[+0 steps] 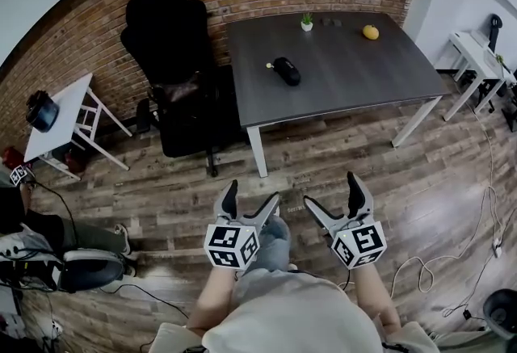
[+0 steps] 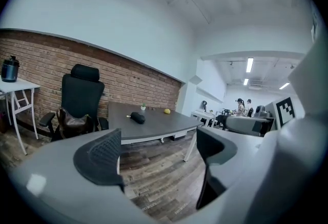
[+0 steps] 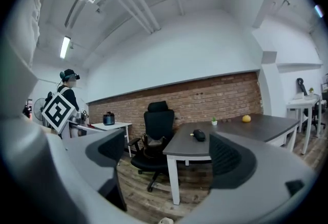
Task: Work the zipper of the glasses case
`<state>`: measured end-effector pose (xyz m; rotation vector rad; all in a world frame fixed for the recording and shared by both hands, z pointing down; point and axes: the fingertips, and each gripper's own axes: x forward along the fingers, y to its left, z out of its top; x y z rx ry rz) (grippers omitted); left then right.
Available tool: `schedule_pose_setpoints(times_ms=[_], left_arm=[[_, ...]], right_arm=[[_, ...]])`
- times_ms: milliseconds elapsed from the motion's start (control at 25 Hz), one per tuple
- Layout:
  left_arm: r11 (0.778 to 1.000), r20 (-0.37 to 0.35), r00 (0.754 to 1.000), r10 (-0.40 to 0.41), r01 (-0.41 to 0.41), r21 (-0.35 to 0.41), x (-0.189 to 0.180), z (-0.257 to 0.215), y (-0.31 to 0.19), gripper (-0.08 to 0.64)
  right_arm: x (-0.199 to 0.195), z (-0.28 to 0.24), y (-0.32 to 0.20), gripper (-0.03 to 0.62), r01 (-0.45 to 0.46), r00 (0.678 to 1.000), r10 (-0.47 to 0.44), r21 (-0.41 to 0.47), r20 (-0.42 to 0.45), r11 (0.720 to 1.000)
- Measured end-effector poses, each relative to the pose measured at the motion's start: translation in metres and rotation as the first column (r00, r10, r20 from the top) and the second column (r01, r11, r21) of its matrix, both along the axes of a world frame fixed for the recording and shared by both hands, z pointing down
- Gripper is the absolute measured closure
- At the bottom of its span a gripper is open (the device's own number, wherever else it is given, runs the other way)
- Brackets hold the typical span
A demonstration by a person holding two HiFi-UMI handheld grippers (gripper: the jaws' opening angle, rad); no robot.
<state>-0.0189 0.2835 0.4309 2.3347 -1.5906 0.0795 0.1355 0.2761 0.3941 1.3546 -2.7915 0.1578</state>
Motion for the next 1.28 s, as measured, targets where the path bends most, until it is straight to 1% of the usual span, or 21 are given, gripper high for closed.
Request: schedule_pose_setpoints(times_ms=[120, 240, 440, 640, 840, 960, 1120, 1280], left_arm=[[1.000, -0.007, 1.000, 0.005, -0.005, -0.013, -0.004, 0.006, -0.023, 0.112], [1.000, -0.017, 1.000, 0.007, -0.007, -0.016, -0.009, 0.008, -0.058, 0.112], [1.000, -0.030, 0.999, 0.023, -0.023, -0.009, -0.021, 0.009, -0.140, 0.112], [0.999, -0.033, 0.998, 0.051, -0.051, -0.017, -0.039, 0.003, -0.225, 0.112], [0.995, -0.035, 0.994, 0.102, -0.102, 0.001, -0.054, -0.009, -0.305, 0.112], [0.993, -0.036, 0.992, 0.120, -0.120, -0.008, -0.064, -0.007, -0.349, 0.112], [0.990, -0.053, 0.989, 0.139, -0.141, -0.025, -0.070, -0.001, -0.391, 0.112], [0.987, -0.066, 0.986, 0.151, -0.153, -0.037, -0.076, 0.008, -0.425, 0.114]], right_arm=[[-0.005, 0.005, -0.024, 0.115, 0.010, 1.000, -0.009, -0.024, 0.017, 1.000], [-0.011, 0.011, -0.059, 0.115, 0.015, 1.000, -0.014, -0.043, 0.028, 0.999], [-0.030, 0.015, -0.143, 0.115, 0.023, 0.999, -0.020, -0.058, 0.046, 0.998], [-0.057, 0.004, -0.229, 0.115, 0.028, 0.999, -0.025, -0.054, 0.047, 0.998], [-0.078, -0.005, -0.300, 0.115, 0.016, 1.000, -0.016, -0.035, 0.022, 0.999], [-0.087, -0.003, -0.338, 0.117, -0.001, 1.000, 0.001, -0.038, 0.017, 0.999], [-0.097, 0.008, -0.378, 0.117, -0.019, 1.000, 0.019, -0.058, -0.002, 0.998], [-0.107, 0.028, -0.411, 0.117, -0.024, 0.999, 0.020, -0.075, -0.045, 0.997]])
